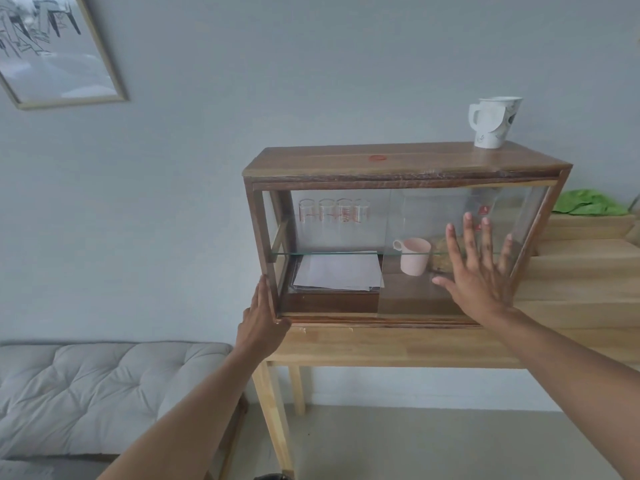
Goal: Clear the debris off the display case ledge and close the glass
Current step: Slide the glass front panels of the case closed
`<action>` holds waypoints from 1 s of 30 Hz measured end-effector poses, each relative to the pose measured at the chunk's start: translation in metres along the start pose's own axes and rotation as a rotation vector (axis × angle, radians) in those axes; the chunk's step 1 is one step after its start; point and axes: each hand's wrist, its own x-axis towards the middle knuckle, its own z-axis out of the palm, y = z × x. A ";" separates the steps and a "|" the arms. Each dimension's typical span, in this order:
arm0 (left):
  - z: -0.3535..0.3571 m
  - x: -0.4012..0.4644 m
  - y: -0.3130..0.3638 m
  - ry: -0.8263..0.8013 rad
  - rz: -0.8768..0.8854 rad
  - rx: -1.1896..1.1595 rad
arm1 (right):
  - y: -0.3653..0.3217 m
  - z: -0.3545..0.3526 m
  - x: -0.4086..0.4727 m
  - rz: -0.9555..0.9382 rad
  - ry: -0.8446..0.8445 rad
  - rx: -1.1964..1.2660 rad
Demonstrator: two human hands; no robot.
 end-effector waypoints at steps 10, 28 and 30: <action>0.006 0.001 0.002 0.037 0.025 -0.083 | 0.000 0.012 0.006 -0.022 0.060 -0.051; 0.000 -0.003 0.004 0.027 0.034 -0.079 | -0.118 0.006 0.031 -0.176 0.101 -0.019; -0.001 -0.002 0.004 0.030 0.028 -0.074 | -0.136 0.006 0.035 -0.189 0.112 -0.002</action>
